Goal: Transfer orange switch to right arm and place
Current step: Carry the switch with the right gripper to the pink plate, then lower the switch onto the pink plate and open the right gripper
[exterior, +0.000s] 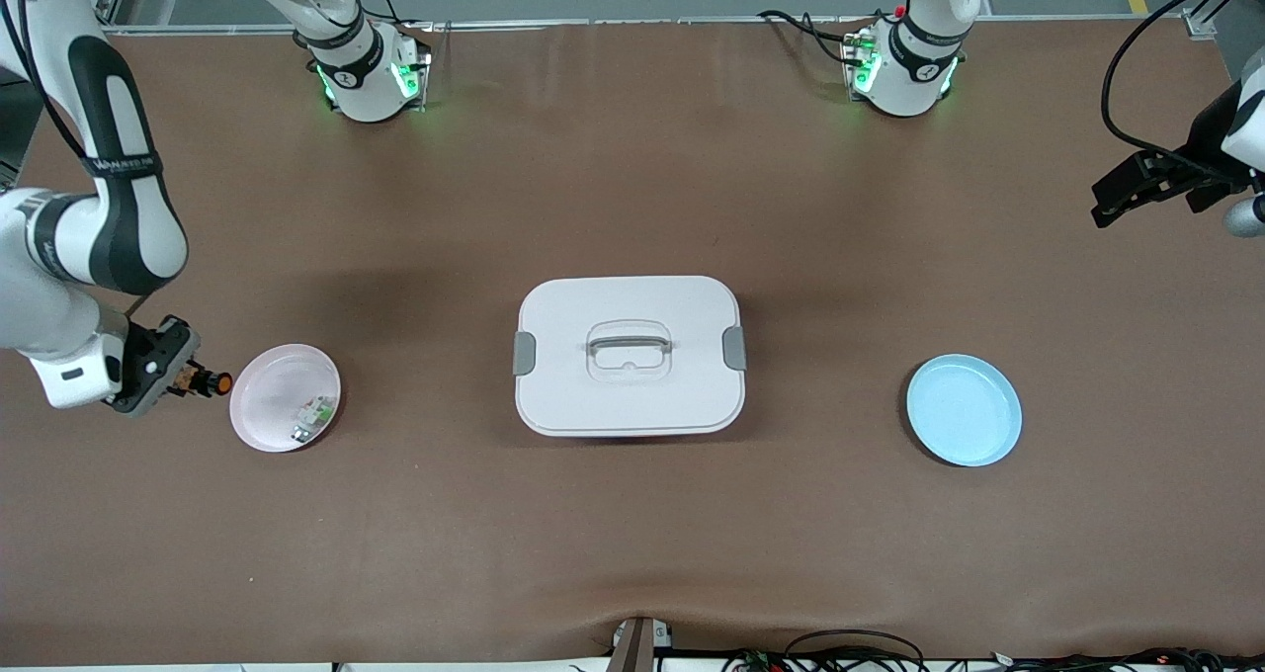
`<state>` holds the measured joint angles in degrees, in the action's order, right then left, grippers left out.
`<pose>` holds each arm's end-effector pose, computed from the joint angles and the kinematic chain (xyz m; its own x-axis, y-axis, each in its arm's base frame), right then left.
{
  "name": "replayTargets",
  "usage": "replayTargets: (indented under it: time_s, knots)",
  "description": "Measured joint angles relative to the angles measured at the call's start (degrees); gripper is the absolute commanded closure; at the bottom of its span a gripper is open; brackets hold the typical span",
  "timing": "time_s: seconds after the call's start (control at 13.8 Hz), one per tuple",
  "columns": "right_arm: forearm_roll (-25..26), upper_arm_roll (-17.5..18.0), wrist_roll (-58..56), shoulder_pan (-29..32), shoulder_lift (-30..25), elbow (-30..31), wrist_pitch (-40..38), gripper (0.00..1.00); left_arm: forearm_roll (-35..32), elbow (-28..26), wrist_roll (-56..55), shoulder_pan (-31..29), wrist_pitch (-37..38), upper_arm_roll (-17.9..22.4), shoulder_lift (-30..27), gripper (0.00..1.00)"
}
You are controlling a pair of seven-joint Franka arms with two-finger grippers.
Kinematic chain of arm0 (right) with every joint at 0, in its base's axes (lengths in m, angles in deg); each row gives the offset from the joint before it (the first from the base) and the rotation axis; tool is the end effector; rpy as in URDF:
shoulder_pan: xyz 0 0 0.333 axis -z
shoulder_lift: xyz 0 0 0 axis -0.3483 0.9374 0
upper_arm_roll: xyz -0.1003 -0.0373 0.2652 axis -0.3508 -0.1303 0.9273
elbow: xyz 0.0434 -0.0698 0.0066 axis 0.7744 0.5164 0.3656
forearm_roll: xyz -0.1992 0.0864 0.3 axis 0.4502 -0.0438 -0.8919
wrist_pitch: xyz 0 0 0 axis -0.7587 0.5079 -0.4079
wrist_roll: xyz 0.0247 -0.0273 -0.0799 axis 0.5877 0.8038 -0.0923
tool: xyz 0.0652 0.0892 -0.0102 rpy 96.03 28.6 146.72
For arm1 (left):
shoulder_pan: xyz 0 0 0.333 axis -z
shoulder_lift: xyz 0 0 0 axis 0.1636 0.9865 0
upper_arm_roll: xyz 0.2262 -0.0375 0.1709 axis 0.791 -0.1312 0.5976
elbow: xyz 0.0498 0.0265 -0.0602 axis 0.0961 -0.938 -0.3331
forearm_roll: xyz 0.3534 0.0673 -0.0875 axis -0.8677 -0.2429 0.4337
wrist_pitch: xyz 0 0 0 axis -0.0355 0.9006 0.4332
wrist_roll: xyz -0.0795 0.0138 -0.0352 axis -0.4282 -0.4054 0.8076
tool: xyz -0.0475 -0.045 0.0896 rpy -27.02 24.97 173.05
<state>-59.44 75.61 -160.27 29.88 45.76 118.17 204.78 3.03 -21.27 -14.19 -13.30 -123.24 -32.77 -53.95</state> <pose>0.6004 -0.1220 0.2845 0.4233 0.9055 -0.0304 0.9052 -0.4213 0.0560 0.5250 -0.0323 0.6098 0.9922 0.1209 0.0313 0.1228 -0.9902 -0.0666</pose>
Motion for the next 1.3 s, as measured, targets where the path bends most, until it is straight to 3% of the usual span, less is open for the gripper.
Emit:
replayTargets:
  time_s: [0.72,1.3]
  knots:
    - [0.0,0.4,0.0,-2.4,10.1,-2.1,9.7,1.00,0.0,-1.9,0.1,0.1,-1.5,-0.3,0.0,0.00]
    - [0.0,0.3,0.0,-2.5,11.8,-2.3,9.5,0.96,0.1,-2.1,0.1,0.1,-1.9,-1.0,0.0,0.00]
